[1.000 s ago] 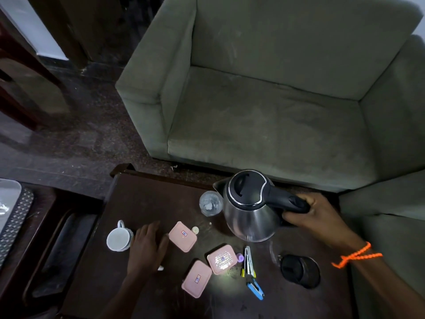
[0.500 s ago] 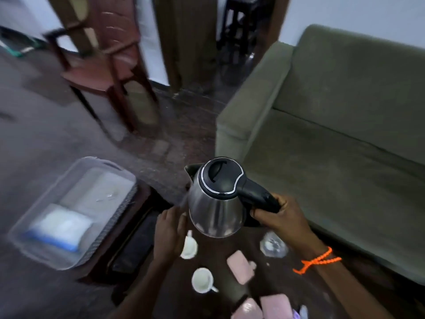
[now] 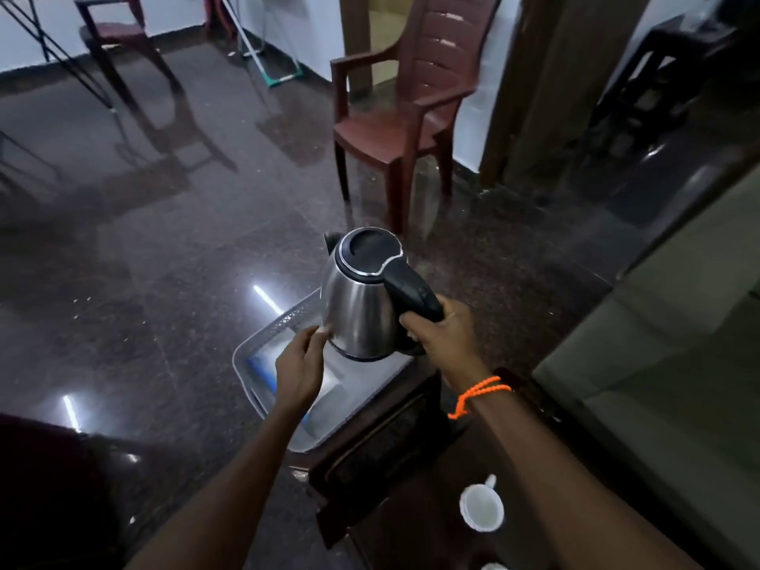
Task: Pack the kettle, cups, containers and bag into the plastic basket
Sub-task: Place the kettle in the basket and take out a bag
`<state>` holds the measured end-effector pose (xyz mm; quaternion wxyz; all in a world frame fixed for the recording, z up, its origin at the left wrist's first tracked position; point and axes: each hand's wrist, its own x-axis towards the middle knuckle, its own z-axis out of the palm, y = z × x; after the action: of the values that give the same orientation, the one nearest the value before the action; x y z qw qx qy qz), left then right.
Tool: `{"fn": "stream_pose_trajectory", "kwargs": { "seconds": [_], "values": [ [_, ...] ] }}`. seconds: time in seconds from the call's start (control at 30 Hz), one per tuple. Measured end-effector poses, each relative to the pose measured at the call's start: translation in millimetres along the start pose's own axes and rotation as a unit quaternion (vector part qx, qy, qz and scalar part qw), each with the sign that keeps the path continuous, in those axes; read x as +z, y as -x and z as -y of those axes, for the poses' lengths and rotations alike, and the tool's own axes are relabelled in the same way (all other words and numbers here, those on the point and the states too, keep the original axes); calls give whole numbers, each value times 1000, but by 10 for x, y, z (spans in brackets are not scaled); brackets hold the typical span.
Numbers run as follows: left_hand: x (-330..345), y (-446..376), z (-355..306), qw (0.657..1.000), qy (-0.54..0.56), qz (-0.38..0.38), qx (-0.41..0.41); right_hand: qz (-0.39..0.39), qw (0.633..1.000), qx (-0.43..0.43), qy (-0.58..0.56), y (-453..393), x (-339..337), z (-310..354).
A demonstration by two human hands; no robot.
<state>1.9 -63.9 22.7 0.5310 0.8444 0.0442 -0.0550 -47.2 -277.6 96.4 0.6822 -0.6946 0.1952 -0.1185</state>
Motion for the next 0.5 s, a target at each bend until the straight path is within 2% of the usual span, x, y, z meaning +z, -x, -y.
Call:
{"fn": "stream_pose_trajectory", "kwargs": {
  "seconds": [0.1,0.2,0.5],
  "values": [
    [-53,-216,109,995,72,36,-57,17,1000,11,-2,-240,312,-141],
    [-34,-352,223,990,100,56,-86,20,999,15,20,-402,459,-362],
    [82,-447,454,986,83,88,-115,12,995,41,87,-548,475,-1089]
  ]
}}
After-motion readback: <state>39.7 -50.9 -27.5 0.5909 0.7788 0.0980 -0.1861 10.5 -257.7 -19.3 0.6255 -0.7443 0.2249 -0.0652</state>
